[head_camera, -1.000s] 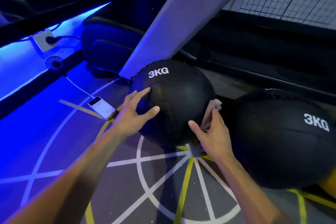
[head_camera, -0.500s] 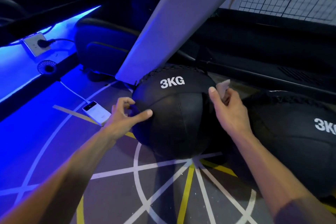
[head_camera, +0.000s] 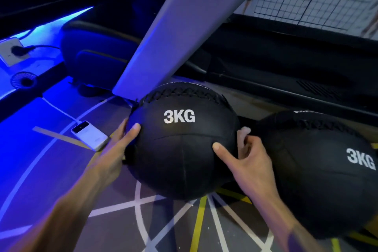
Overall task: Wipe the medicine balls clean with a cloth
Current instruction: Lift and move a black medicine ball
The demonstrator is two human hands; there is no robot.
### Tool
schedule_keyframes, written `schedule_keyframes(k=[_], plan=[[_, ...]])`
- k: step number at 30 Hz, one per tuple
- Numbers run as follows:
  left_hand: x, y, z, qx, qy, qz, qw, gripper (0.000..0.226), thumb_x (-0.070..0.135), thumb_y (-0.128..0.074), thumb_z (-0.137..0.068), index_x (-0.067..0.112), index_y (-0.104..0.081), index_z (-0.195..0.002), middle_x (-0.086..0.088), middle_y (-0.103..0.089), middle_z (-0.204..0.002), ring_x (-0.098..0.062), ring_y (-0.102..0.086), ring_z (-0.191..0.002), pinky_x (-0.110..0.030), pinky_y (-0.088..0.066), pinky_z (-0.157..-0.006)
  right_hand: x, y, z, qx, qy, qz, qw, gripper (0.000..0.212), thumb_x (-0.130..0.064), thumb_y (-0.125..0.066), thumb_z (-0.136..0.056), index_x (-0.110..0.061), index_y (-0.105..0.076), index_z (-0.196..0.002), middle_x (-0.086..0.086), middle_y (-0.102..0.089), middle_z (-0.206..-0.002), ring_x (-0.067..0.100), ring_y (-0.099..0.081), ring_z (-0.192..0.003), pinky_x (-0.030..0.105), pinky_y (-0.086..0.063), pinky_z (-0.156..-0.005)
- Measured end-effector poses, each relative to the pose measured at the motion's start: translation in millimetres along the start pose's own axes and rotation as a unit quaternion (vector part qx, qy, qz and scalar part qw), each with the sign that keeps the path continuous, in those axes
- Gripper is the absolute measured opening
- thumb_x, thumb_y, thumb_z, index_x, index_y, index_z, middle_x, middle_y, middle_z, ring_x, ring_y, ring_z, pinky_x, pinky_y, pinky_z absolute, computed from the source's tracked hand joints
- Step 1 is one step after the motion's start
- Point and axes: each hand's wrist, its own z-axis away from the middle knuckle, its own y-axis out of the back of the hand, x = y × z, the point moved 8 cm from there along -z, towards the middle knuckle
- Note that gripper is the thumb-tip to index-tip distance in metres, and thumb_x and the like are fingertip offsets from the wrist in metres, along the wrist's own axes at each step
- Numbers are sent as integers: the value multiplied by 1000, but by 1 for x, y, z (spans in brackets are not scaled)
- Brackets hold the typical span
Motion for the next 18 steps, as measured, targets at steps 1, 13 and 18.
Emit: schedule_keyframes(k=[1, 13, 18], plan=[[10, -1, -6, -3, -26, -5, 1000, 83, 80, -83, -50, 54, -60, -126, 35, -69, -116, 14, -64, -103, -17, -54, -75, 9, -3, 5, -2, -13, -5, 1000, 58, -65, -82, -68, -20, -55, -95, -4, -63, -95, 4, -62, -80, 21, -43, -59], [45, -24, -50, 16, 16, -240, 970, 108, 94, -48, -74, 42, -13, -162, 5, -19, -170, -18, -24, -154, -38, -20, -123, -6, -1, -19, 55, 12, 1, 998, 57, -55, -73, -86, -16, -54, -123, -3, -59, -112, 15, -58, -100, 32, -43, -78], [58, -41, 2, 8, -134, -374, 918, 102, 89, -53, -72, 49, -17, -158, 14, -9, -169, -7, -14, -155, -37, -20, -124, 0, 1, -11, 51, -10, -45, 998, 63, -55, -76, -85, -18, -54, -131, -5, -61, -118, 13, -58, -106, 29, -43, -82]])
